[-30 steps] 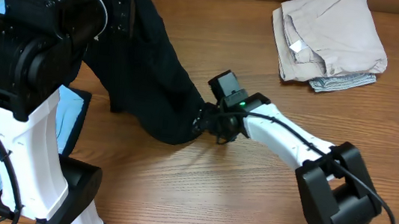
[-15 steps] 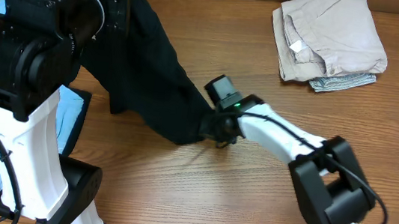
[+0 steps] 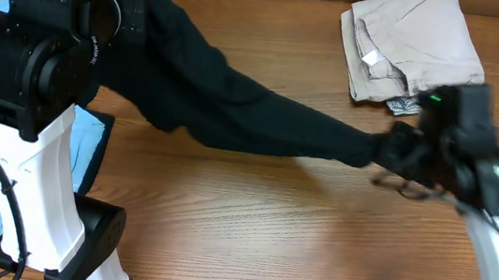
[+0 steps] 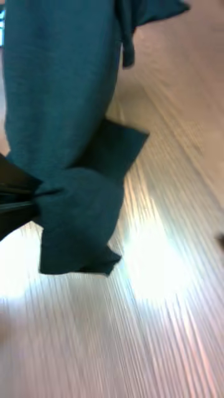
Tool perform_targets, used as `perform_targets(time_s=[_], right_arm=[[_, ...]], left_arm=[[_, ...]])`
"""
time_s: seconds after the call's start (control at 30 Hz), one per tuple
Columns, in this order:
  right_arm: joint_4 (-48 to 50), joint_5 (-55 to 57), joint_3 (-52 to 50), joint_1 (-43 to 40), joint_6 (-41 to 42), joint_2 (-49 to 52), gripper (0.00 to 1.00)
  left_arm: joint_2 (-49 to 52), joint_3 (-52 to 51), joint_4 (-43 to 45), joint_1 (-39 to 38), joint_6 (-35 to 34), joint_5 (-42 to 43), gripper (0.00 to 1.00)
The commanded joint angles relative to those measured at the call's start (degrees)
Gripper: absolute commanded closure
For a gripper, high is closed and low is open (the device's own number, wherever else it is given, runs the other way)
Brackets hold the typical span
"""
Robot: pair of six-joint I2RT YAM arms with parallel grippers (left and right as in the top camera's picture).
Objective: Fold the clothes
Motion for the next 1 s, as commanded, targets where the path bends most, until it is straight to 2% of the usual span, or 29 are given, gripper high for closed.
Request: perform_targets(time_s=[0.0, 0.13, 0.27, 0.4, 0.6, 0.83, 0.97], right_arm=[[-3.9, 4.6, 3.5, -1.3, -3.4, -5.2, 0.96], [-8.5, 6.1, 5.2, -1.3, -3.4, -10.0, 0.96], [-10.4, 7.3, 5.2, -1.3, -3.3, -12.3, 0.96], [-10.8, 7.8, 4.9, -1.3, -3.4, -11.6, 0.96], [-10.7, 7.8, 4.0, -1.3, -3.7, -7.1, 0.96], [-6.8, 7.6, 4.0, -1.3, -5.8, 2.0, 0.96], [-0.9, 7.5, 4.0, -1.3, -7.3, 8.1, 0.96]], left_arm=[[0.3, -0.2, 0.3, 0.3, 0.7, -2.0, 0.96], [0.3, -0.2, 0.3, 0.3, 0.7, -0.6, 0.96], [0.3, -1.6, 0.3, 0.3, 2.1, 5.3, 0.96], [0.3, -7.9, 0.3, 0.3, 2.1, 7.4, 0.96], [0.3, -23.4, 0.3, 0.5, 1.7, 6.5, 0.96], [0.4, -33.3, 1.0, 4.8, -1.5, 5.0, 0.95], [0.5, -34.0, 5.3, 8.2, -1.2, 5.4, 0.86]])
